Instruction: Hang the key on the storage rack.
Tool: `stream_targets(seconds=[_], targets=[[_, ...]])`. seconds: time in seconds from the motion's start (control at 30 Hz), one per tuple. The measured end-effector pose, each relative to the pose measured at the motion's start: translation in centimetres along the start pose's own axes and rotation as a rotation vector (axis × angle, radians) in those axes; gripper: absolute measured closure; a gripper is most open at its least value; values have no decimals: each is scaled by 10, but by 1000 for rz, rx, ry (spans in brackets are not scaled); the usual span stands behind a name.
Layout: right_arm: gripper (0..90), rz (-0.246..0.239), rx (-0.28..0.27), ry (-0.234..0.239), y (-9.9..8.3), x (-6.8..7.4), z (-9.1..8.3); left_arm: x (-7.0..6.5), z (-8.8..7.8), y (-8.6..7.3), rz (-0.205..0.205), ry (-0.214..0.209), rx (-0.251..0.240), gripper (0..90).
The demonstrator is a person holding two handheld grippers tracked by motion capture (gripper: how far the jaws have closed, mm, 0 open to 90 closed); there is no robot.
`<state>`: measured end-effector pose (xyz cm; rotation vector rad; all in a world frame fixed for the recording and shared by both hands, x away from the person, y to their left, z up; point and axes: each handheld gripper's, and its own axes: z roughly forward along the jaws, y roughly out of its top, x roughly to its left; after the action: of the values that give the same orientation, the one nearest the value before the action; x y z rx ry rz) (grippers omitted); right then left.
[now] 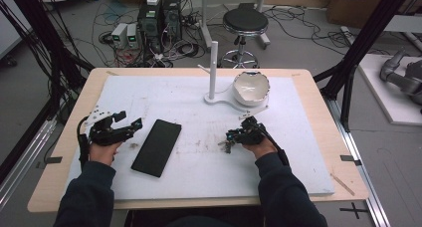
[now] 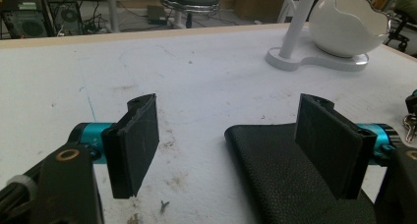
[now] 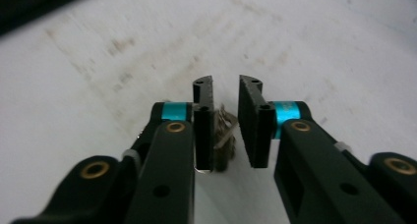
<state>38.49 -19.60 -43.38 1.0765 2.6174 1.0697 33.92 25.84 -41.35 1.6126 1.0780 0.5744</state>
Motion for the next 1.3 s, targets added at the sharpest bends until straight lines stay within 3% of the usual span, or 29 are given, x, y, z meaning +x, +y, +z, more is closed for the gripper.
stream_targets(seconds=[0.1, 0.3, 0.5, 0.67, 0.73, 0.83, 0.9, 0.93, 1.03, 1.2, 1.3], targets=[[896, -42, -4, 1, 0, 2, -1, 0, 0, 0, -1, -1, 0, 249], [899, -65, -130, -9, 12, 3, -15, 0, 0, 0, 1, 0, 1, 249], [899, -107, -272, -20, 48, 3, -33, 0, -1, 0, -4, 0, -2, 249], [899, -137, -339, -44, 88, 1, -44, 3, -3, -1, -10, 7, -9, 253], [899, -143, -360, -44, 96, 0, -46, 4, -3, -2, -10, 9, -10, 255], [899, -141, -413, -63, 127, -6, -50, 5, -4, -2, -12, 12, -12, 256], [899, -142, -425, -63, 131, -7, -50, 5, -5, -2, -13, 13, -12, 257], [899, -142, -446, -67, 144, -10, -51, 5, -5, -2, -11, 13, -14, 257], [899, -126, -483, -59, 159, -13, -54, 6, -6, -3, -10, 11, -13, 259], [899, -113, -499, -89, 169, -17, -53, 7, -7, -3, -15, 15, -18, 258], [899, -78, -498, -101, 169, -24, -51, 8, -8, -3, -14, 15, -17, 259]])
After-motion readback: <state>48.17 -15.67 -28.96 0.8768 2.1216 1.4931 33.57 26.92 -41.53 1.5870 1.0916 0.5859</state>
